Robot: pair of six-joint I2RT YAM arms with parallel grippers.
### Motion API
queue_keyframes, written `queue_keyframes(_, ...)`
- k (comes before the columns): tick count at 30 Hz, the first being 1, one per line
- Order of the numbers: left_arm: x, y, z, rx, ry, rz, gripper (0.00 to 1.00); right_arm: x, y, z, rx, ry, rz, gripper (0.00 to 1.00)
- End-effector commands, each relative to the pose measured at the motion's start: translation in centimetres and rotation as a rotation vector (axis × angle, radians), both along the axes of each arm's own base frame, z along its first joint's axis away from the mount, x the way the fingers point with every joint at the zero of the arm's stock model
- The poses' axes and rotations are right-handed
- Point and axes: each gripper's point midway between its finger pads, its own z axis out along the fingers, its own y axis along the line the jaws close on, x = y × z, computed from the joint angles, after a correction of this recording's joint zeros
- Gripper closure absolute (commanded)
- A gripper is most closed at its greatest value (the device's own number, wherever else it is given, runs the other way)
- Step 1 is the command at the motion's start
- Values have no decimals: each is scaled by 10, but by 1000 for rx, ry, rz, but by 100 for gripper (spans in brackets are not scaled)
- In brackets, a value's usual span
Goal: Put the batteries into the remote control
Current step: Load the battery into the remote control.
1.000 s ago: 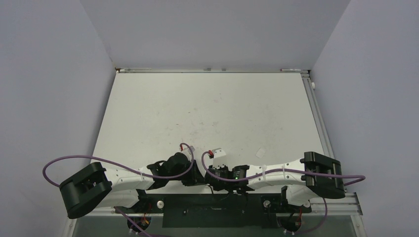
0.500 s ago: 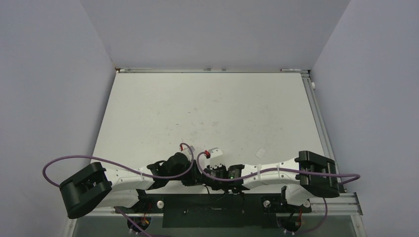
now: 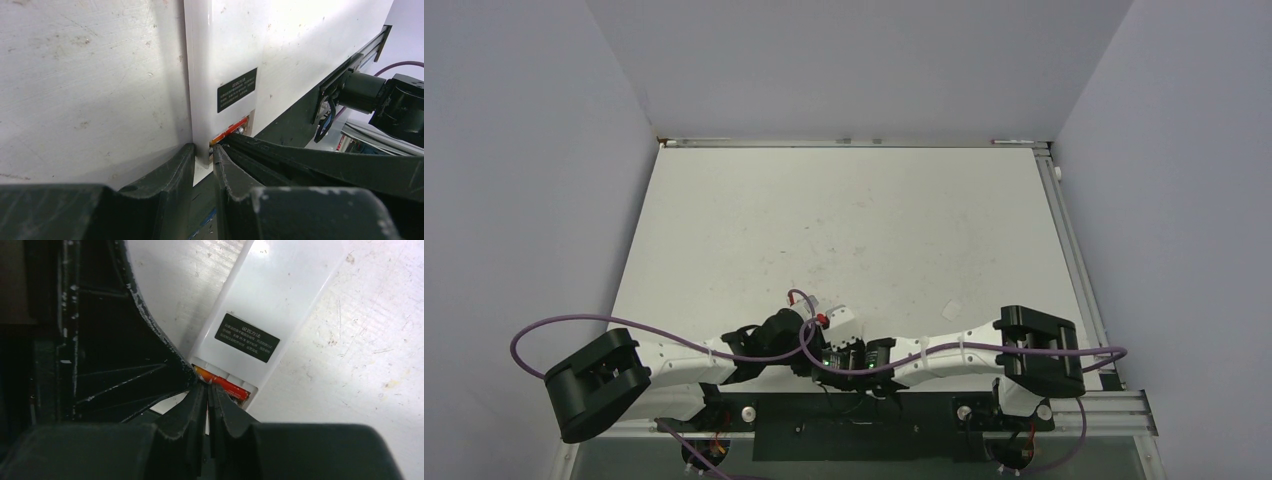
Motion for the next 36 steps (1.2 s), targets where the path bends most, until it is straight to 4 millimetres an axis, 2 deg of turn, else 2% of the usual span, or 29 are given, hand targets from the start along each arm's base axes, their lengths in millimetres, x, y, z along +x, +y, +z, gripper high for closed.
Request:
queue_keyframes(1, -1, -8, 10, -33, -21, -30, 82, -26, -17, -43, -138, 100, 38, 91)
queue_keyframes(9, 0, -6, 11, -29, -28, -25, 82, -9, -14, -16, -120, 13, -2, 91)
queue_keyframes(16, 1, -5, 11, -22, -29, -20, 82, 12, -6, 29, -71, -95, -35, 90)
queue_keyframes(21, 3, -6, 18, -20, -41, -19, 81, 22, -8, 59, -20, -142, -52, 81)
queue_keyframes(24, 5, -6, 25, -23, -57, -18, 80, 30, -22, 71, 1, -162, -82, 76)
queue_keyframes(28, 10, -7, 38, -24, -92, -17, 72, 42, -44, 78, 19, -172, -126, 70)
queue_keyframes(32, 13, -5, 47, -16, -116, -13, 68, 58, -72, 84, 30, -181, -188, 63)
queue_keyframes(36, 13, 2, 48, 11, -121, -11, 61, 77, -103, 89, 33, -190, -266, 51)
